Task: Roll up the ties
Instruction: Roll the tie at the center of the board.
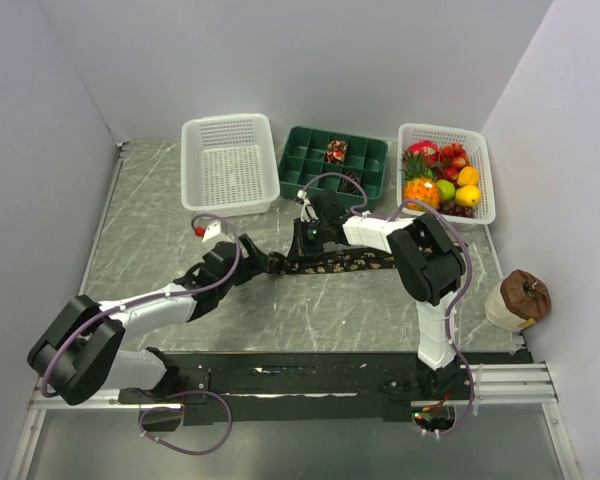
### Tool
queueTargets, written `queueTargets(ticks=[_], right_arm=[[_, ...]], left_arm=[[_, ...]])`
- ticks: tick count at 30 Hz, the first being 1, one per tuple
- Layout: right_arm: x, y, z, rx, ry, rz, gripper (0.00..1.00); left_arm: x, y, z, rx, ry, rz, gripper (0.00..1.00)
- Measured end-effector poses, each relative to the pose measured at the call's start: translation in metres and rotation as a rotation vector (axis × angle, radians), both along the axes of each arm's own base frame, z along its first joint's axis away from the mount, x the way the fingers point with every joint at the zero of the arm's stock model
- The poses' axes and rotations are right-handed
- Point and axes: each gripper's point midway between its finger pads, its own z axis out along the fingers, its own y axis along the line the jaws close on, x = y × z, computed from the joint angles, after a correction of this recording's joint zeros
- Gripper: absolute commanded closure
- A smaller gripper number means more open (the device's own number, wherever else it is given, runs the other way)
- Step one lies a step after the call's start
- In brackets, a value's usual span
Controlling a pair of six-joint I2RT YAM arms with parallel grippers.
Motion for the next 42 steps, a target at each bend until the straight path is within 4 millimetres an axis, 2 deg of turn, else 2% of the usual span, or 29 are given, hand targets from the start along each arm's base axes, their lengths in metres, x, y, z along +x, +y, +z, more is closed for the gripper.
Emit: queueTargets(ticks=[3,6,12,17,20,27,33,37,42], right_arm=[[0.000,0.000,0.000,-0.002,-0.001,-0.001,1.00],[0.000,0.000,0.000,-0.002,-0.001,-0.001,1.00],[0.000,0.000,0.000,-0.001,-0.001,-0.001,1.00],[0.000,0.000,0.000,-0.001,-0.002,0.000,1.00],[0.000,0.000,-0.001,-0.001,-0.001,0.000,1.00],[0.000,0.001,0.000,0.003,-0.002,0.002,1.00],[0.000,0.002,0.000,0.005,-0.003,0.004,1.00],[-0.001,0.009,0.002,0.006,-0.014,0.023,1.00],[-0.004,0.032,0.003,0.002,-0.039,0.079,1.00]], left_arm=[[-0.012,0.008,-0.025,-0.018,0.069,-0.004,0.13],[-0.018,0.004,-0.039,-0.080,0.091,-0.022,0.13],[-0.012,-0.012,-0.037,-0.258,0.027,-0.048,0.15],[-0.005,-0.028,-0.036,-0.336,0.002,-0.083,0.23],[0.000,-0.037,-0.038,-0.367,-0.007,-0.104,0.33],[0.003,-0.046,-0.050,-0.405,-0.001,-0.123,0.74],[0.005,-0.045,-0.048,-0.422,-0.028,-0.117,0.96],[0.006,-0.040,-0.044,-0.391,-0.041,-0.100,0.99],[0.007,-0.029,-0.035,-0.316,-0.061,-0.082,0.99]])
